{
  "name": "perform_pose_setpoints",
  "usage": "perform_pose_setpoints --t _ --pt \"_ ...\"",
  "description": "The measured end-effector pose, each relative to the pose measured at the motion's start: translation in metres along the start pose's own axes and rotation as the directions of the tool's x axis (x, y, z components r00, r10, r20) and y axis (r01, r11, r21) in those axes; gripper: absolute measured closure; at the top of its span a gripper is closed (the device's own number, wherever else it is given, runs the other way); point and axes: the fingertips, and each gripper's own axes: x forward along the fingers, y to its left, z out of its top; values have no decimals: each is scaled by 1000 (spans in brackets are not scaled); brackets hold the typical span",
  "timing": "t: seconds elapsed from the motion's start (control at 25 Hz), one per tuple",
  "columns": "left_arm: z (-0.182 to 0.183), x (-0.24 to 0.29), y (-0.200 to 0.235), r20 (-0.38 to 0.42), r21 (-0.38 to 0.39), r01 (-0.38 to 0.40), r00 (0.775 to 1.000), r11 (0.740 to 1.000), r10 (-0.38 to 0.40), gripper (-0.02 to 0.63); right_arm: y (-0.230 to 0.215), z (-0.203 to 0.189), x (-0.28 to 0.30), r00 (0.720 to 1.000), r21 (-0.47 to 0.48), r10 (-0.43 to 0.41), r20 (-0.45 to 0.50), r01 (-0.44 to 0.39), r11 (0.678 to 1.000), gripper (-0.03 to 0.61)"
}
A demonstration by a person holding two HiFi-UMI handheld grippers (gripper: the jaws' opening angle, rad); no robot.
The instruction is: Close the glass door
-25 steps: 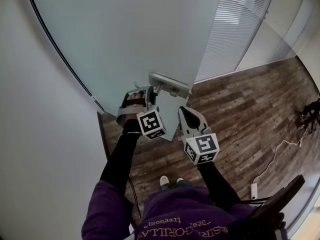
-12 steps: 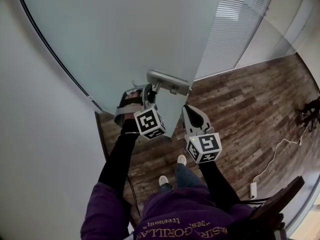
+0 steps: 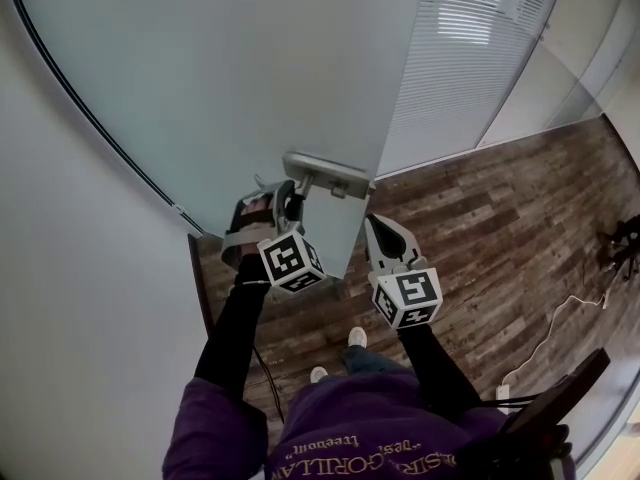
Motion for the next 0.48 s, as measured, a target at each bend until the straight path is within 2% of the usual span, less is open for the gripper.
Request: perform_pose_setpoints --t 0.2,0.48 --pt "10 25 9 -23 -17 -1 1000 1000 1 479 -29 6 14 1000 -1 22 3 -22 1000 586" --pt "20 56 21 -39 -45 1 999 999 -2 480 -48 10 30 997 -14 74 10 -74 997 586"
